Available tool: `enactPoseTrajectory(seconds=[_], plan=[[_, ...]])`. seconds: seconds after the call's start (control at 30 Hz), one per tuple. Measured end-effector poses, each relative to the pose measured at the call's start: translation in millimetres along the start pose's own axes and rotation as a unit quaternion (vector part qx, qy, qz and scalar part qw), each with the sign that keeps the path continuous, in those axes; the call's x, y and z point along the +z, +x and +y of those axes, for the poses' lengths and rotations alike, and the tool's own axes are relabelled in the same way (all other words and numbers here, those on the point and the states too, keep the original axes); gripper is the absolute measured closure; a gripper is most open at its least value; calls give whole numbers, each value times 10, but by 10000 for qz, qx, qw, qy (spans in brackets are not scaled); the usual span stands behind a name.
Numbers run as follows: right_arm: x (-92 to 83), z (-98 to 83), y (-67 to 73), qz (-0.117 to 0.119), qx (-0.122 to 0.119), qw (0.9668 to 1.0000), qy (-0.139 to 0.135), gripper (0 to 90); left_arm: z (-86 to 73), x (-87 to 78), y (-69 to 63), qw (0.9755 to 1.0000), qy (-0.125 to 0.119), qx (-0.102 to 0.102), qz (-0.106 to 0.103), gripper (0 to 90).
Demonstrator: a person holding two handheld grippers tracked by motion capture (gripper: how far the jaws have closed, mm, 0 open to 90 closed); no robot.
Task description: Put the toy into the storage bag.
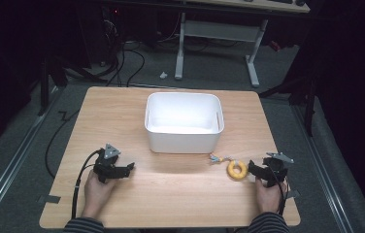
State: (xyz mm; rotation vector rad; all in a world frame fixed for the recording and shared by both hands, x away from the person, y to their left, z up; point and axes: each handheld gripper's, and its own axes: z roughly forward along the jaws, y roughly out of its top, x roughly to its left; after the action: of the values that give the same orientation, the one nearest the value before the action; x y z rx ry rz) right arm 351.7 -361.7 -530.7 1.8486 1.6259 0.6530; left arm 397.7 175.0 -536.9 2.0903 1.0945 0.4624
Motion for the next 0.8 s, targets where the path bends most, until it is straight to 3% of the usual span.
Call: enactPoseTrajectory(seconds=[0.43,0.47,0.8], plan=[[-19,25,-26,177,-148,9996,155,164,0,0,0,10000,1,-1,0,206],[-38,36,-18,161,-115,9996,189,245,0,0,0,10000,0,-1,1,206],[-113,13,-77,331,24,9993,187,365,0,0,0,10000,1,-1,-1,206]])
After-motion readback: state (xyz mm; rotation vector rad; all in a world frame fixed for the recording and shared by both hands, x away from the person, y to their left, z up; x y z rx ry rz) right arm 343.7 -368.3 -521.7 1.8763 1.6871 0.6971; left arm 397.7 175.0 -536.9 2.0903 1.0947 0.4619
